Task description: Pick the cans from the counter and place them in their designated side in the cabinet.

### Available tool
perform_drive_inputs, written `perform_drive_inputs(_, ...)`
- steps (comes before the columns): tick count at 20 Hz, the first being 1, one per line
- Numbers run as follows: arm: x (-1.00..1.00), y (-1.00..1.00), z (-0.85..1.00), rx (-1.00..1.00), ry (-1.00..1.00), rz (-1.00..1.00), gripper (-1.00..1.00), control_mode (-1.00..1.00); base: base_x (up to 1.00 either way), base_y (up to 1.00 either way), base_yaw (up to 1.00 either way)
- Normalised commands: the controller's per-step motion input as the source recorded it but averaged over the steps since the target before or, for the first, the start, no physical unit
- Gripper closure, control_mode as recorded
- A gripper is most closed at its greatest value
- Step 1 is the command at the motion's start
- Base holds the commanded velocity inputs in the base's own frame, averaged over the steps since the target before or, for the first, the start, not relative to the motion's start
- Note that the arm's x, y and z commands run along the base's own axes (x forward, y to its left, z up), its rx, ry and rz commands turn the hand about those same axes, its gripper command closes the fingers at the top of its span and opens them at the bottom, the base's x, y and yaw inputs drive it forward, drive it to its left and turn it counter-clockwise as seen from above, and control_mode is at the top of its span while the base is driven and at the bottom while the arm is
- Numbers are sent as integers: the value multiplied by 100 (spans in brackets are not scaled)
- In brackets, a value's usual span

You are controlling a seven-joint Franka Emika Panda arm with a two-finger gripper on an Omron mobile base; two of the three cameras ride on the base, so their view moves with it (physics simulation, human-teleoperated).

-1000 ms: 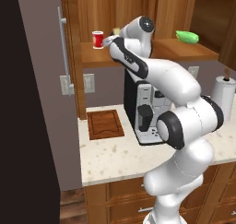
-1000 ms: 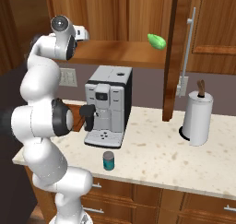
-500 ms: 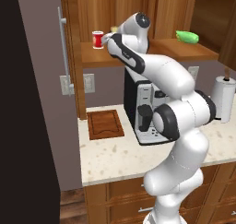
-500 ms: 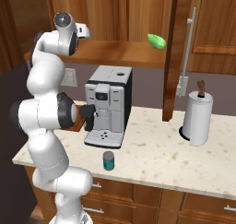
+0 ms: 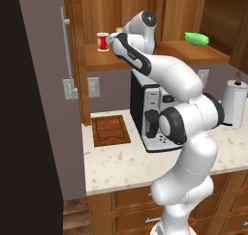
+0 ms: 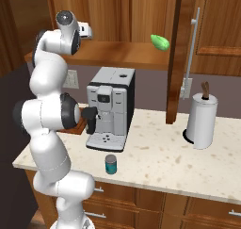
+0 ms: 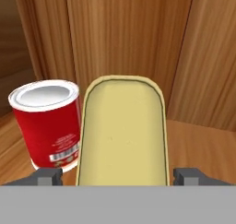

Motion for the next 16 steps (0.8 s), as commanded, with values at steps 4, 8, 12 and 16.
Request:
perform_drive_inputs(4,2,0,0,0,0,0,-100,-100,0,0,0)
perform_drive_inputs(8,0,0,0,0,-4,2,-100,-100,0,0,0)
perform_drive_inputs(12,0,0,0,0,-5,4,-100,-100,0,0,0)
perform_drive_inputs(16,-2,-6,3,0,-9,6,-100,-100,0,0,0)
